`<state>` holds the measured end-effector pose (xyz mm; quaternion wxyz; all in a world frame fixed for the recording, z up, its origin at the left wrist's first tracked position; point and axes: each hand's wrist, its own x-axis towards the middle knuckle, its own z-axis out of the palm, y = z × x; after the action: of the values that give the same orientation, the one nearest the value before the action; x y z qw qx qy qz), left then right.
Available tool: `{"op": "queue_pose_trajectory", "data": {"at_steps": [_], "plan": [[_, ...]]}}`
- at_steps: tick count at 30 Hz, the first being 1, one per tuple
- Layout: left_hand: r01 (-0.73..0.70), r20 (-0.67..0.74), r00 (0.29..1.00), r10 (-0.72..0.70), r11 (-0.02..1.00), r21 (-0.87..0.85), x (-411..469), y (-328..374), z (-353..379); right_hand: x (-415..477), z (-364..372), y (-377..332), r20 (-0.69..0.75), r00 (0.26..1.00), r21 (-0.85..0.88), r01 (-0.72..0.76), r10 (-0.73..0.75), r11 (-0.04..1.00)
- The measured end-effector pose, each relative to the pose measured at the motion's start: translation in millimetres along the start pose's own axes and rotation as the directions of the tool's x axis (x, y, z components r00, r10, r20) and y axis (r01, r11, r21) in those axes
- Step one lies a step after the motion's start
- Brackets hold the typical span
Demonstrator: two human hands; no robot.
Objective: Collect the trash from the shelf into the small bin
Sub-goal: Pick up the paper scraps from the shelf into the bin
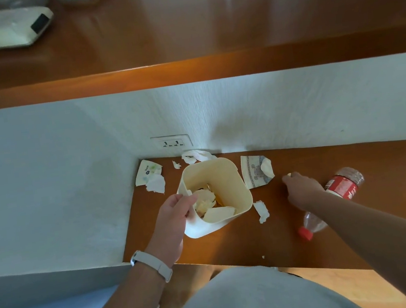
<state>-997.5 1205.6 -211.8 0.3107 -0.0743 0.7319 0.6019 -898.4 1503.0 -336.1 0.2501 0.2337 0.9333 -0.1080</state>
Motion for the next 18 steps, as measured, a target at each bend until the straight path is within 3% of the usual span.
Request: {"op": "queue_pose_trajectory", "data": {"at_steps": [9,13,18], "plan": [[0.022,-0.002,1.000,-0.022,1.000,-0.012,2,-2,5,0,-7,-4,-0.015,1.000,0.147,0.001,0.001,0.989],[0.019,0.038,0.999,-0.017,0.999,-0.036,2,-3,6,-9,-29,-18,-0.159,0.987,0.306,0.040,0.009,0.951],[0.018,0.046,0.999,-0.016,0.999,-0.034,4,-2,7,-42,-83,-58,-0.394,0.919,0.512,0.231,-0.012,0.827]]}}
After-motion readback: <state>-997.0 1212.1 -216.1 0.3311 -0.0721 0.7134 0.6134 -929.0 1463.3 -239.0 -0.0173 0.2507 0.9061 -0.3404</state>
